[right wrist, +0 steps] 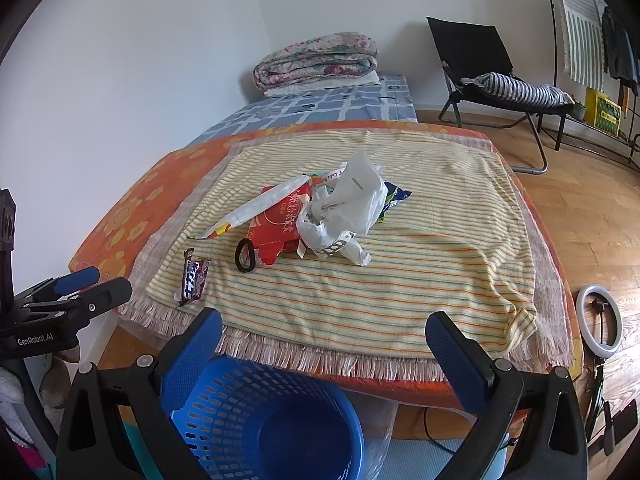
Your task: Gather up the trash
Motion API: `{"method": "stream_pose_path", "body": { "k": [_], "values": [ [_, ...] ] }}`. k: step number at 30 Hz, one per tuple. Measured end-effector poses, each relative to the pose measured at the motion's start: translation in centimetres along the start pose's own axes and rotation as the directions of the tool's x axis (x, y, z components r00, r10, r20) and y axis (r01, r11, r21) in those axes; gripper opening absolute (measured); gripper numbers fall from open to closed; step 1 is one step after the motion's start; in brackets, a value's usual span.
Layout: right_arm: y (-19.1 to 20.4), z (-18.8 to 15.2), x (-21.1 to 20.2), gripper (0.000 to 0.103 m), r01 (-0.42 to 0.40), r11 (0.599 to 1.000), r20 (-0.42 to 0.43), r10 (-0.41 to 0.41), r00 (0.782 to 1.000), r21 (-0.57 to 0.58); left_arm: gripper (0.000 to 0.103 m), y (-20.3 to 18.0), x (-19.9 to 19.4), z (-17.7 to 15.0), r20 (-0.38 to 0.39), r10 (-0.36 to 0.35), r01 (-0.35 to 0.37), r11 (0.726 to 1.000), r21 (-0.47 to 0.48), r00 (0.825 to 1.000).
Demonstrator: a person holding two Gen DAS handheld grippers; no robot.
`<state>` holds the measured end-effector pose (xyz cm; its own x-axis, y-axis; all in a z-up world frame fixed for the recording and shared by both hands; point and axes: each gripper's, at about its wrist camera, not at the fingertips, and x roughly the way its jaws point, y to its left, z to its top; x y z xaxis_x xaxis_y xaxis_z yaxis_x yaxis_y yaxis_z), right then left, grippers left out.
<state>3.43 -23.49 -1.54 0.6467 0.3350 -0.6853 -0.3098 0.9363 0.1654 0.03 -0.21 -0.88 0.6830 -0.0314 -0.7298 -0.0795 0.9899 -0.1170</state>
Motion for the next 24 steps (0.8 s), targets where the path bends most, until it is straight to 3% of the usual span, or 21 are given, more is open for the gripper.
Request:
{"method": "stream_pose_path", "body": {
  "k": [24],
  "values": [
    [0.09, -0.19, 0.3, 0.103, 0.001, 1.0, -0.013, -0.001, 1.0, 0.0, 0.103, 0.06, -0.08, 0.13, -0.005, -0.001, 0.001, 1.0, -0.003, 1.0]
  ]
}}
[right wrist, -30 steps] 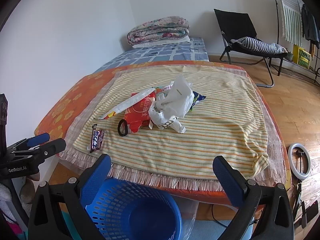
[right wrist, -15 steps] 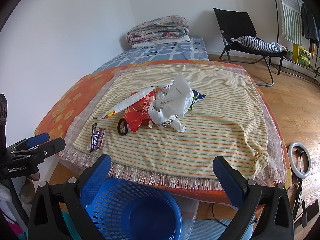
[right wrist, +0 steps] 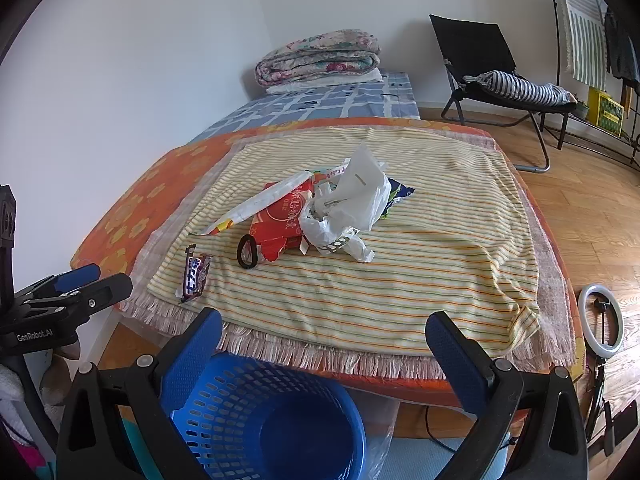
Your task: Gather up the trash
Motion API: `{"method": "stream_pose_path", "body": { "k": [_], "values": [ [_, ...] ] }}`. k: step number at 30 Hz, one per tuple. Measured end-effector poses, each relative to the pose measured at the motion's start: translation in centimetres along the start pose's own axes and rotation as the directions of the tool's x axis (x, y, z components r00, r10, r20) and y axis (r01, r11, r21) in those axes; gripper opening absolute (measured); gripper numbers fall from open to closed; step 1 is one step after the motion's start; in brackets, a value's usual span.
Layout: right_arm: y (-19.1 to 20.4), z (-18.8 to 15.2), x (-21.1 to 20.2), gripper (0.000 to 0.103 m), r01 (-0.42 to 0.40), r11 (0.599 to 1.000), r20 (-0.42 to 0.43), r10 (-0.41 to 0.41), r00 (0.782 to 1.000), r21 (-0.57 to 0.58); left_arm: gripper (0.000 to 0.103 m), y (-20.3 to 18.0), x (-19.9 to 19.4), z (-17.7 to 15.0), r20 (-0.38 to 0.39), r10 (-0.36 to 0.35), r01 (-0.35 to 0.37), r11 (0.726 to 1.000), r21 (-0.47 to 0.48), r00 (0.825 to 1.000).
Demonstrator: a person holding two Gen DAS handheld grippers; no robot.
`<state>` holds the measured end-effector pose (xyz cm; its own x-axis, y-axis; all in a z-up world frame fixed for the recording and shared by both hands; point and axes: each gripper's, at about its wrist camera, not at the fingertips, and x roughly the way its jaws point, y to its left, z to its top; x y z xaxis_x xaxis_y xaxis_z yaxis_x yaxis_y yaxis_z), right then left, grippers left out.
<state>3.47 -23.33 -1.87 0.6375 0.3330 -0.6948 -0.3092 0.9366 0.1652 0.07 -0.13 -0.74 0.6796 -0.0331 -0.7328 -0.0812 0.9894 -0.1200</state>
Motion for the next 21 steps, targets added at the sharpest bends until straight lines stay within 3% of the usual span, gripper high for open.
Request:
{"method": "stream_pose_path", "body": {
  "k": [14, 18, 21],
  "values": [
    [-0.3, 0.3, 0.0, 0.099, 0.011, 1.0, 0.0, -0.011, 1.0, 0.001, 0.103, 1.4, 0.7, -1.1, -0.011, 0.011, -0.011, 1.0, -0.008, 1.0],
    [-0.6, 0.3, 0.4, 0.099, 0.03, 0.999, -0.017, -0.03, 0.999, 0.013, 0.103, 2.7, 0.8, -1.4, -0.045, 0.003, -0.005, 0.999, -0.037, 0.999],
    [-1.2, 0.3, 1.0, 0.099, 0.001, 0.999, -0.044, 0.002, 0.999, 0.05, 0.103, 2.8, 1.2, -1.2, -0.076, -0.004, 0.0, 0.999, -0.046, 0.997]
  ]
}}
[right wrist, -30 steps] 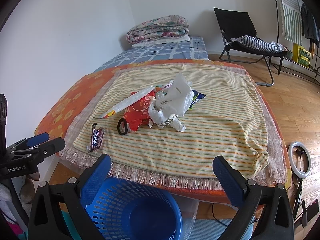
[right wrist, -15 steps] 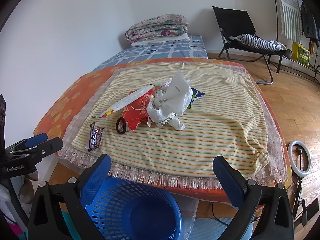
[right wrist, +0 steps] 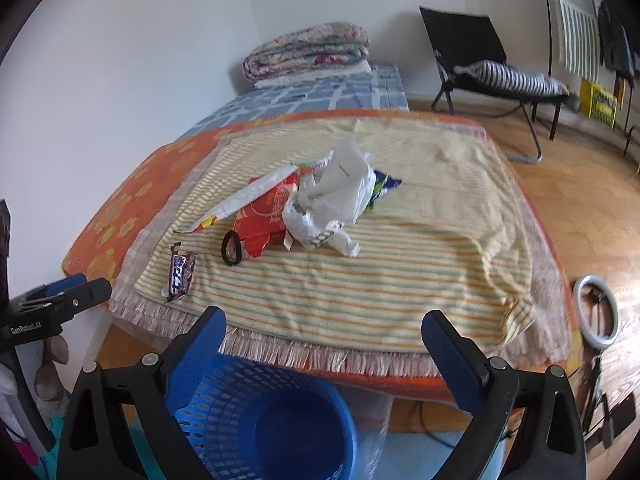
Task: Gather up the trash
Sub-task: 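Grasp the candy bar wrapper with the left tool while the right tool grasps the white plastic bag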
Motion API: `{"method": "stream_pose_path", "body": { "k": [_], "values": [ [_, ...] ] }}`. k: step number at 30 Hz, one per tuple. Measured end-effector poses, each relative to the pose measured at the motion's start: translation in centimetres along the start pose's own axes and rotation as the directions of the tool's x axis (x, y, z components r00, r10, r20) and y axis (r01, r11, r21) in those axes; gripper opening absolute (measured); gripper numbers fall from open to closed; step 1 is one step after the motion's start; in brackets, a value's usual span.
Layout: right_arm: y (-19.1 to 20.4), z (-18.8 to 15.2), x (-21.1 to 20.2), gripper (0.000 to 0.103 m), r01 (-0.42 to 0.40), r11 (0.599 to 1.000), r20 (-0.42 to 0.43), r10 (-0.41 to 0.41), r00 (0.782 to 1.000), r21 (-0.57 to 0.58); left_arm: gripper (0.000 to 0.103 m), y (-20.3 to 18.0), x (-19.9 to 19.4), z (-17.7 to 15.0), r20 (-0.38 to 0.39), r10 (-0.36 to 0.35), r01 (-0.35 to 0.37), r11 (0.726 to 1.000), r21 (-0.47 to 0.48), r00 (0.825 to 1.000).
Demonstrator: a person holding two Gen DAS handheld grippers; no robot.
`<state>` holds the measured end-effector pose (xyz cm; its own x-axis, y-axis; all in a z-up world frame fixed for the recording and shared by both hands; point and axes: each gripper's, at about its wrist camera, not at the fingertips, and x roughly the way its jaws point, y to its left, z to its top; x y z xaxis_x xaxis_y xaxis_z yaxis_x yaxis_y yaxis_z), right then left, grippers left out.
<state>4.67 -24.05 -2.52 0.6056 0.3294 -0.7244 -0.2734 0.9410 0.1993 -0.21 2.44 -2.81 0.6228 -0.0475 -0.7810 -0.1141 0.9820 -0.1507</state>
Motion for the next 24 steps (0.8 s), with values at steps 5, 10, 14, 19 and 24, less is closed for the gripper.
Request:
{"method": "stream_pose_path", "body": {
  "k": [5, 10, 14, 19, 24],
  "values": [
    [-0.7, 1.1, 0.5, 0.1, -0.038, 0.999, -0.028, 0.039, 0.999, 0.034, 0.103, 0.5, 0.8, 0.3, -0.051, -0.018, 0.018, 1.0, 0.004, 0.999],
    [-0.9, 3.3, 1.0, 0.102, -0.046, 0.999, -0.051, 0.047, 0.998, 0.021, 0.1, 0.4, 1.9, 1.6, -0.1, -0.035, 0.036, 0.999, 0.006, 0.994],
    [-0.7, 5.4, 2.4, 0.102, -0.032, 0.999, -0.068, 0.031, 0.997, -0.011, 0.092, 0.5, 3.3, 2.6, -0.137, -0.036, 0.037, 0.999, 0.01, 0.99],
    [-0.4, 7.1, 4.6, 0.102, -0.019, 0.999, -0.071, 0.016, 0.997, -0.04, 0.086, 0.8, 5.6, 3.4, -0.194, -0.074, 0.067, 0.997, -0.042, 0.978],
    [-0.4, 7.9, 6.9, 0.102, -0.029, 0.999, -0.095, 0.025, 0.995, -0.038, 0.077, 0.8, 7.7, 3.6, -0.222, -0.078, 0.069, 0.997, -0.044, 0.972]
  ]
}}
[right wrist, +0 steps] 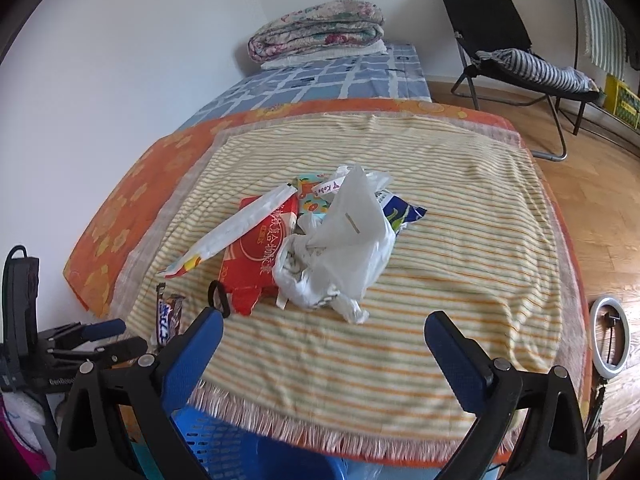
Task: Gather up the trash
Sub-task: 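Grasp the candy bar wrapper with the left tool while the right tool grasps the white plastic bag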
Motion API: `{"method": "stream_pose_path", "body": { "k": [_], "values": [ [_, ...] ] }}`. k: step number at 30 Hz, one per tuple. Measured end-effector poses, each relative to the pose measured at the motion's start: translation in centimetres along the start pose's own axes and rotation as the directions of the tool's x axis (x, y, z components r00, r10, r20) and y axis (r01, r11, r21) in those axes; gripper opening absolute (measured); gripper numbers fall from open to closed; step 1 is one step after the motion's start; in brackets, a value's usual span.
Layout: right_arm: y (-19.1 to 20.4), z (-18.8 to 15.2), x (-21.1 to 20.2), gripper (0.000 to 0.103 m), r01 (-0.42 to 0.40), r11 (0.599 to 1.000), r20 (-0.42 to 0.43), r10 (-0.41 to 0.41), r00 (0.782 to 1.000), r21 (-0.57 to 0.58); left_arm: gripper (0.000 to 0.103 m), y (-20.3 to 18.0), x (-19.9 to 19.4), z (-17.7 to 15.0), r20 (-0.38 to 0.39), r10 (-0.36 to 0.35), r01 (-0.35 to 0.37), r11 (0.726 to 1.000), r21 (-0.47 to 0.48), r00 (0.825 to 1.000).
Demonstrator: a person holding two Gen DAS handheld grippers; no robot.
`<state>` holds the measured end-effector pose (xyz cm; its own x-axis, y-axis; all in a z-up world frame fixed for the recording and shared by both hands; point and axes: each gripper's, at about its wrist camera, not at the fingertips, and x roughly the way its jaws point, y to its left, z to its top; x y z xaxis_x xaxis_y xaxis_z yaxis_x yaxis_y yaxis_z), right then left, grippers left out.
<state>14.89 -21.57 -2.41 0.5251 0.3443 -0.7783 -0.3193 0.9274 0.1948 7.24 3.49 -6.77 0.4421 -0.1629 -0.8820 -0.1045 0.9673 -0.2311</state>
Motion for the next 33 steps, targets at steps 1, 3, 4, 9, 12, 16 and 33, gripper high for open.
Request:
{"method": "stream_pose_path", "body": {
  "k": [1, 3, 4, 9, 12, 16, 33],
  "values": [
    [-0.1, 0.2, 0.5, 0.102, 0.002, 1.0, -0.005, -0.002, 1.0, 0.0, 0.076, 0.1, 0.3, 0.1, -0.005, 0.0, 0.0, 1.0, -0.002, 1.0],
    [-0.5, 0.5, 1.9, 0.102, -0.001, 1.0, -0.016, 0.001, 1.0, 0.011, 0.074, 0.2, 0.9, 0.2, -0.019, -0.007, 0.007, 1.0, -0.007, 1.0],
    [-0.6, 0.6, 2.3, 0.102, -0.004, 1.0, -0.02, 0.005, 1.0, 0.016, 0.072, 0.3, 1.3, 0.3, -0.024, -0.006, 0.006, 1.0, -0.005, 1.0],
    [-0.9, 1.2, 5.1, 0.102, -0.03, 0.999, -0.054, 0.033, 0.998, 0.043, 0.071, 0.6, 2.3, 0.6, -0.037, -0.012, 0.011, 1.0, -0.013, 0.999],
    [-1.0, 1.7, 6.4, 0.102, -0.039, 0.998, -0.064, 0.042, 0.997, 0.055, 0.063, 1.0, 3.1, 1.0, -0.059, -0.022, 0.021, 0.999, -0.028, 0.998],
    [-1.4, 2.4, 7.7, 0.102, -0.035, 0.996, -0.069, 0.041, 0.997, 0.087, 0.061, 1.4, 4.0, 1.3, -0.078, -0.03, 0.026, 0.999, -0.047, 0.997],
    [-3.1, 3.0, 10.2, 0.064, -0.122, 0.973, -0.093, 0.142, 0.985, 0.198, 0.037, 0.7, 5.5, 2.5, -0.087, -0.032, 0.028, 0.999, -0.038, 0.996]
  ]
}}
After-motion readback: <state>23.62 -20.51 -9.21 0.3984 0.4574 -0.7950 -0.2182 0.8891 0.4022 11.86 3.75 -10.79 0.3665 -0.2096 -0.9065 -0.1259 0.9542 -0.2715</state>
